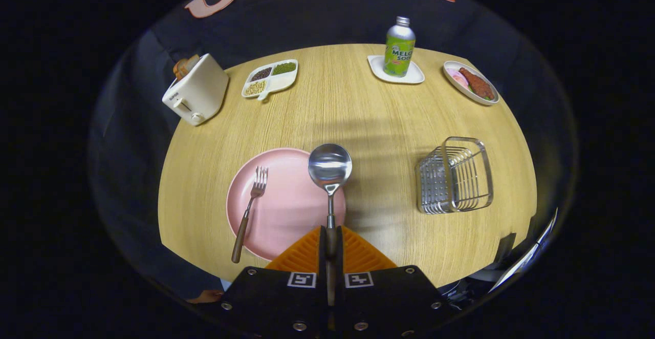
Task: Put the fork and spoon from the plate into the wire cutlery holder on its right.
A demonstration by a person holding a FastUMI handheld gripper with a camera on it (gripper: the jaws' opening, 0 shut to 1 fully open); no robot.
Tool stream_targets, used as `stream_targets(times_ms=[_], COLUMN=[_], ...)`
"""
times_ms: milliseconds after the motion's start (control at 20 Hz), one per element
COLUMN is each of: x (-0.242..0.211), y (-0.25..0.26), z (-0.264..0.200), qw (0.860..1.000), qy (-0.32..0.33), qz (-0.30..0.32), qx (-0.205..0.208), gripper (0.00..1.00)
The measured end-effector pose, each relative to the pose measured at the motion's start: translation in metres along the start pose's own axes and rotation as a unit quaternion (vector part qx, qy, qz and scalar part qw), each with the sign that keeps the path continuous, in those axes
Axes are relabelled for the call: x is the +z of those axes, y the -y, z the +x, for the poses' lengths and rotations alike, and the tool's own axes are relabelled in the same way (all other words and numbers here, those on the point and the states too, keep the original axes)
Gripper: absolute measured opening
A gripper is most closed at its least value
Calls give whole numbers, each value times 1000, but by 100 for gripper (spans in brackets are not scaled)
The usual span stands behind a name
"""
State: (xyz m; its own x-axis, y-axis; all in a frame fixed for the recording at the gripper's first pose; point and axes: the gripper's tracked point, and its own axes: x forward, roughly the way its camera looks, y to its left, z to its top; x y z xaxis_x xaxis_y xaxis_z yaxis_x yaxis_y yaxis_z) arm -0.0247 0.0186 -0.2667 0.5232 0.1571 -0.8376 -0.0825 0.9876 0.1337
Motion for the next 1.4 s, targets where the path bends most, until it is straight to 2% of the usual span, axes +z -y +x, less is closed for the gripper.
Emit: stream_targets(times_ms=[300,600,950,1100,1400], x=[17,-1,-4,10,32], y=[82,137,151,162,161], z=[-36,-32,-12,-6,-3], qw=[998,996,996,995,993], qy=[27,-4,-27,-9,21], qz=[26,57,38,15,-11], qx=[-46,-70,-76,-102,-116], gripper=[6,6,7,8,10])
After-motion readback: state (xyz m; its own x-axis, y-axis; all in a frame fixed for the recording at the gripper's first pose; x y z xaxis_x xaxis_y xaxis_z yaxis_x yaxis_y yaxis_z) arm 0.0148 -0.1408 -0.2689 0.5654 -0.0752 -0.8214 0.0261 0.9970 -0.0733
